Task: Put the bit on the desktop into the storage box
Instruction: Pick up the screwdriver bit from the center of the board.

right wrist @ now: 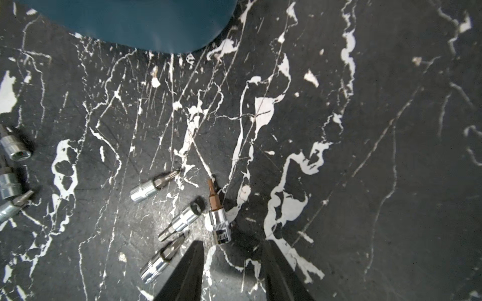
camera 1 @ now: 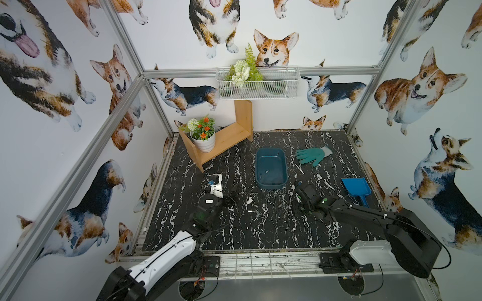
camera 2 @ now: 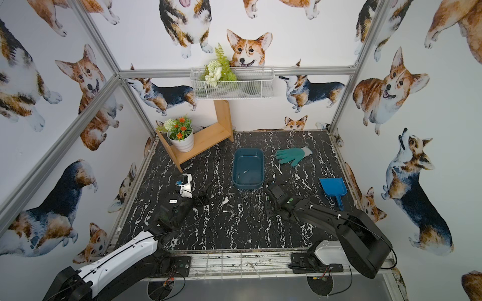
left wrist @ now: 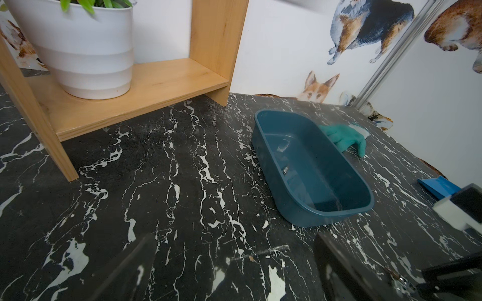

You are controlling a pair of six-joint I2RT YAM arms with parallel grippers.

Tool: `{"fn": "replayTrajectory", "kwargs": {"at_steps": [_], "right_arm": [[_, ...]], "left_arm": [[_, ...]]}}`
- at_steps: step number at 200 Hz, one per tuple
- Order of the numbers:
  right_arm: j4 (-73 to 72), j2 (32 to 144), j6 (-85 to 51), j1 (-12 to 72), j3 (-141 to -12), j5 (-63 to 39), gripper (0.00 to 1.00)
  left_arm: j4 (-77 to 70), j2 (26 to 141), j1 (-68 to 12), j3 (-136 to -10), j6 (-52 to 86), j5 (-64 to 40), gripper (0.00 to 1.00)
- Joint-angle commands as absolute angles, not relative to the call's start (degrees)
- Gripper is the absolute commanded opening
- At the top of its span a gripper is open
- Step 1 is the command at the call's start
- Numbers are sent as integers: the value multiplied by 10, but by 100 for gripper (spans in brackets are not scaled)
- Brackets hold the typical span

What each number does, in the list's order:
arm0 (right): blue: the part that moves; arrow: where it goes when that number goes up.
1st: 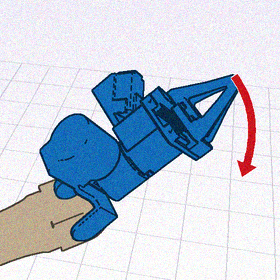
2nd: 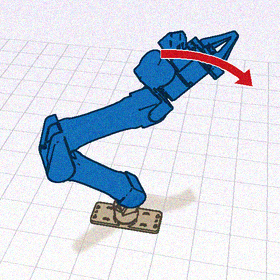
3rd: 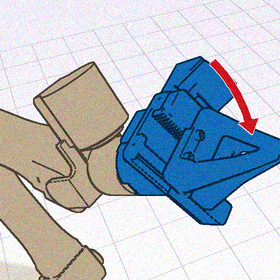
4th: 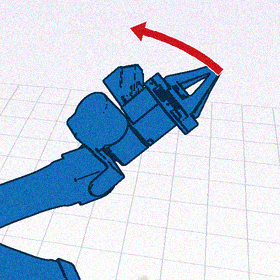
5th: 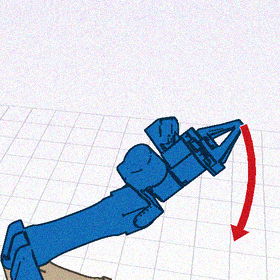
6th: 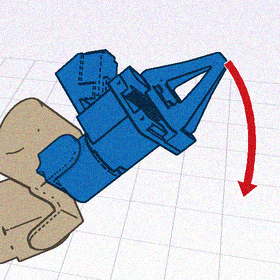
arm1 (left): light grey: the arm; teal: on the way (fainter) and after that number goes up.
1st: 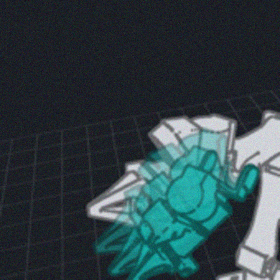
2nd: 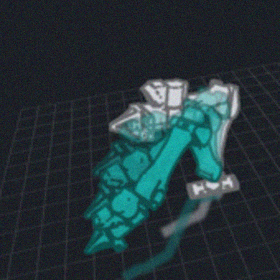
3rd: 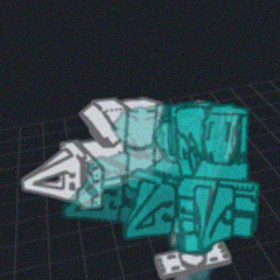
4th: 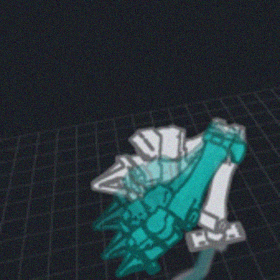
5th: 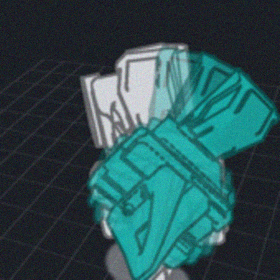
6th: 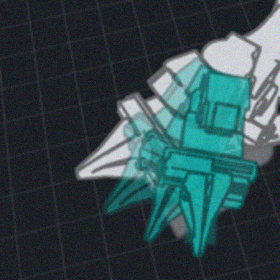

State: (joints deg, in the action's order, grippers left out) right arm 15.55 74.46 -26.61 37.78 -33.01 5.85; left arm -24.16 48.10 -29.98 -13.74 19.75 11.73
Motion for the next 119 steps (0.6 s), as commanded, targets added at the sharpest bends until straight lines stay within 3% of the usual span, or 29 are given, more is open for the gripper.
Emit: {"fn": "replayTrajectory", "kwargs": {"at_steps": [1,119], "right_arm": [[148,754,-258,379,-337,50,42],[140,805,-251,379,-357,54,36]], "left_arm": [[-255,484,-299,-143,189,121,100],[-254,487,-298,-144,189,122,100]]}}
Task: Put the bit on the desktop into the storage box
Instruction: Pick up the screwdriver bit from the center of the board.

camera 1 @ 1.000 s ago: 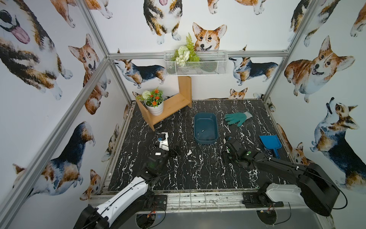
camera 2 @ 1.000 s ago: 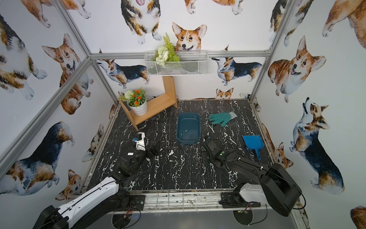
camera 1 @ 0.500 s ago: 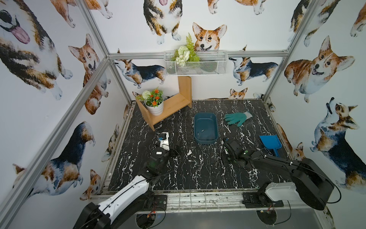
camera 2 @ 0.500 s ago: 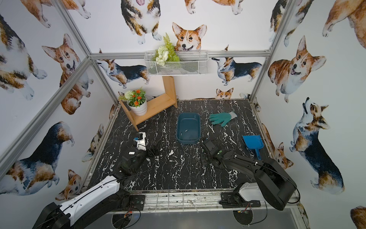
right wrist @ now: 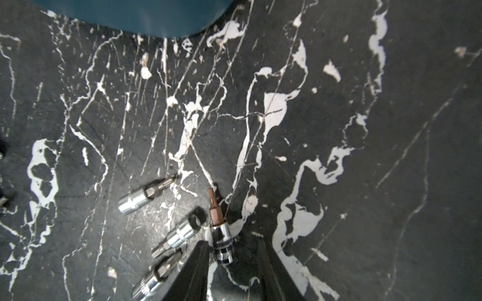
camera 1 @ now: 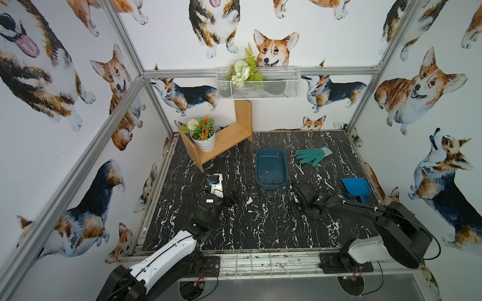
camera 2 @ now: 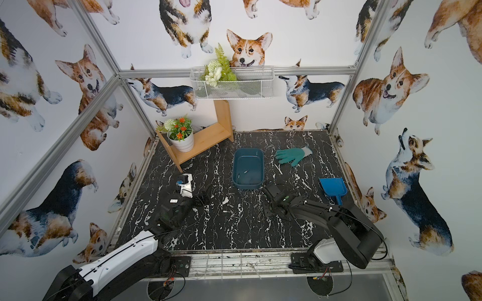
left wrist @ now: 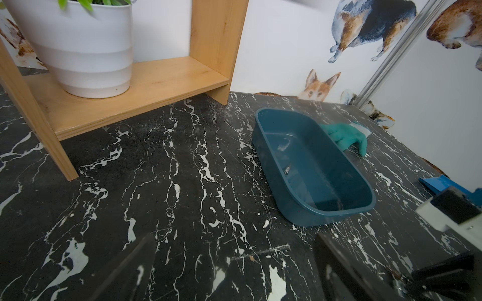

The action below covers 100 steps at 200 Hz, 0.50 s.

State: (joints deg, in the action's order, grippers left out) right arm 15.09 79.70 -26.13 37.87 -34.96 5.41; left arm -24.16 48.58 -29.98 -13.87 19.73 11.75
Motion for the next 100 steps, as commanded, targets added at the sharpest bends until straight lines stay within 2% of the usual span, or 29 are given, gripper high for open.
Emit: {"fn": "replayTrajectory", "kwargs": {"at_steps": [1,24,100], "right_arm": [[140,805,-251,379,-357,54,36],[143,812,-250,379,-361,59,36],[161,814,-251,379,-364,71,22]], "left_arm": [[-254,486,-299,-143,189,122,100],[-252,486,-299,-144,187,127,100],[-251,479,-299,-142,187,129,100]]}}
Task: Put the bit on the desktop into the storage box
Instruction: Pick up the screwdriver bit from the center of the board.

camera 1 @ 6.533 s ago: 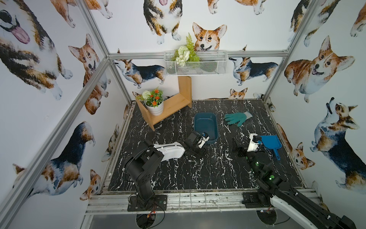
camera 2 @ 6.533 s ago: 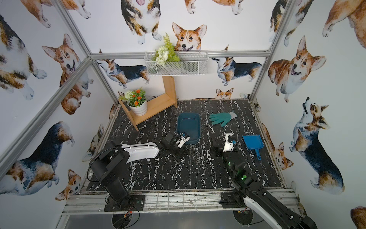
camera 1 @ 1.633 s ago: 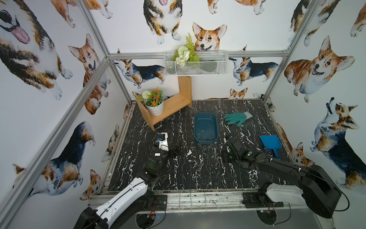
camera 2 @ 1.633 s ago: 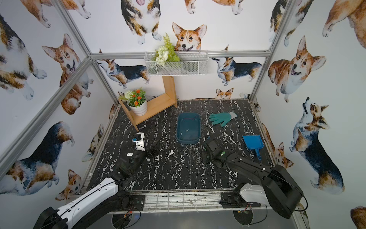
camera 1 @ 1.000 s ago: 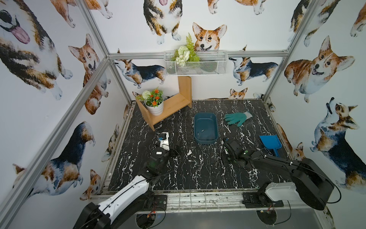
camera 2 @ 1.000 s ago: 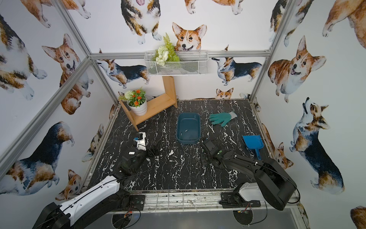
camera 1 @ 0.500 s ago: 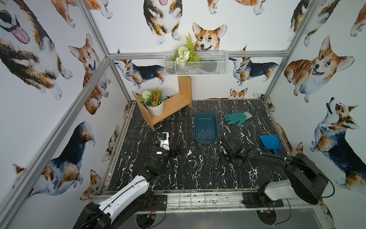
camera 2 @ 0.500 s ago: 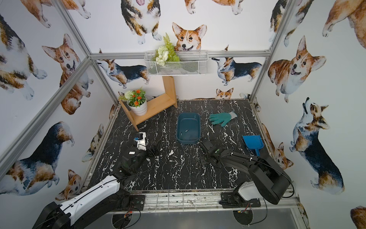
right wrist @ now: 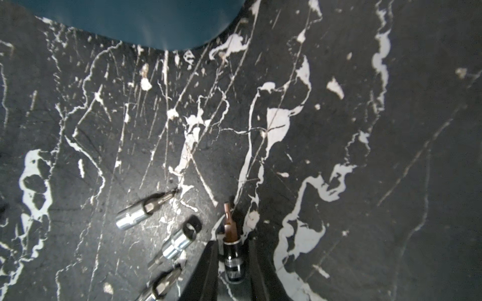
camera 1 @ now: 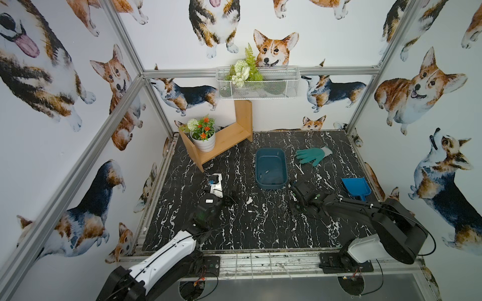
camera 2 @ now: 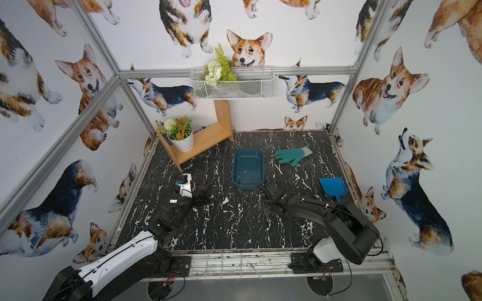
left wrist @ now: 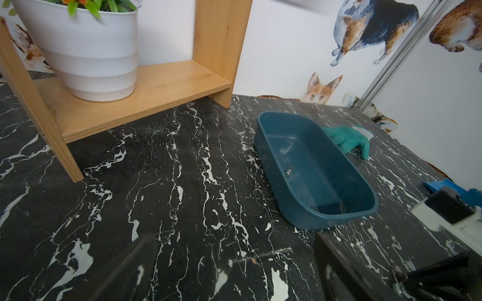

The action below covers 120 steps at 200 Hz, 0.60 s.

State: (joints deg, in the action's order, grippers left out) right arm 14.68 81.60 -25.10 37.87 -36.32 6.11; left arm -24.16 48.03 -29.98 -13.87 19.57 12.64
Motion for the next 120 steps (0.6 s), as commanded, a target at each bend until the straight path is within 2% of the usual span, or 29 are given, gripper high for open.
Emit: {"fn": "replayTrajectory", "kwargs": {"at_steps": [1,59,120], "right_arm": [[161,814,-251,379,-364,72,22],[170,807,-253,379,-370,76,17],[182,736,-258,377,-400,69,16]], "left_arm": [[-251,479,-298,-142,187,129,100],[-251,477,-299,-141,187,128,100],[-261,478,-299,-139,178,96,100]]}}
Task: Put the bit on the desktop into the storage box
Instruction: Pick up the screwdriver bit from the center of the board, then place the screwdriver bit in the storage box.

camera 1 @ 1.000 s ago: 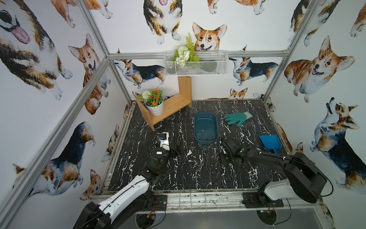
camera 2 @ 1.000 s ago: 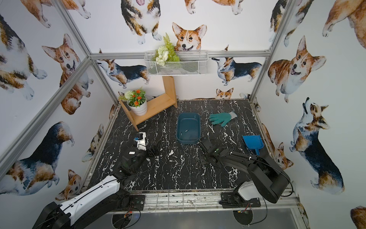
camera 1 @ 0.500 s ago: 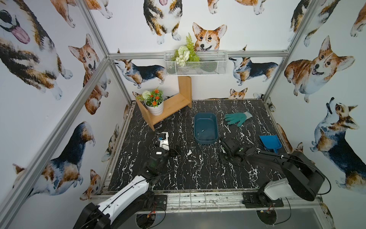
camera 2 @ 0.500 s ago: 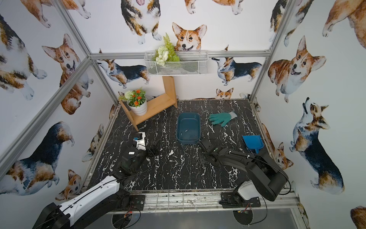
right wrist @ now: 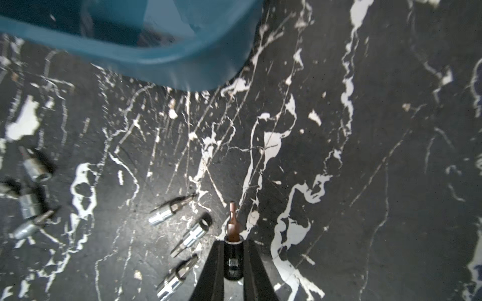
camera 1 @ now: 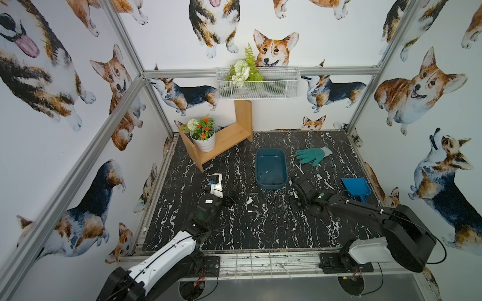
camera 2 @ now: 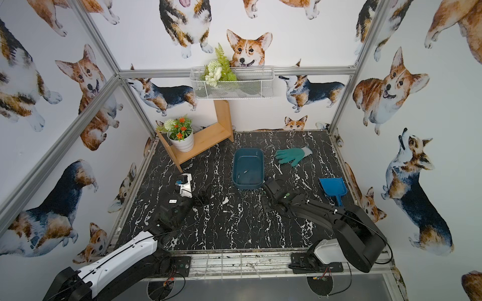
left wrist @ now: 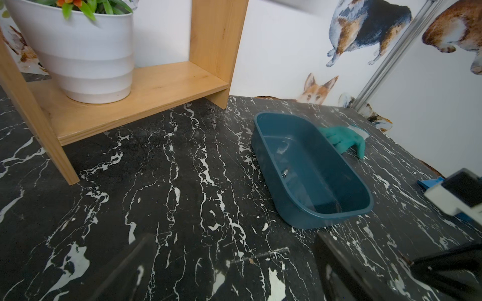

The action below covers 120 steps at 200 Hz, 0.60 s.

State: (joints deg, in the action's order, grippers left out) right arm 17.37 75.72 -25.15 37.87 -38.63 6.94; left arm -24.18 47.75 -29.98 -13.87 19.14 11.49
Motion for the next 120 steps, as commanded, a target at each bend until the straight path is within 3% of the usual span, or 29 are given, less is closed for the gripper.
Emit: {"fn": "replayTrajectory", "kwargs": {"at_steps": [1,55,120], "right_arm": [[182,735,-258,377,-401,68,16],[127,739,-250,323,-449,12,16],[72,891,-234,294,-575,-14,16]], "left_arm": [[-261,478,-299,-139,178,96,100],[-263,479,-299,-138,173,97,100],[-264,473,-299,-136,172,102,100]]}}
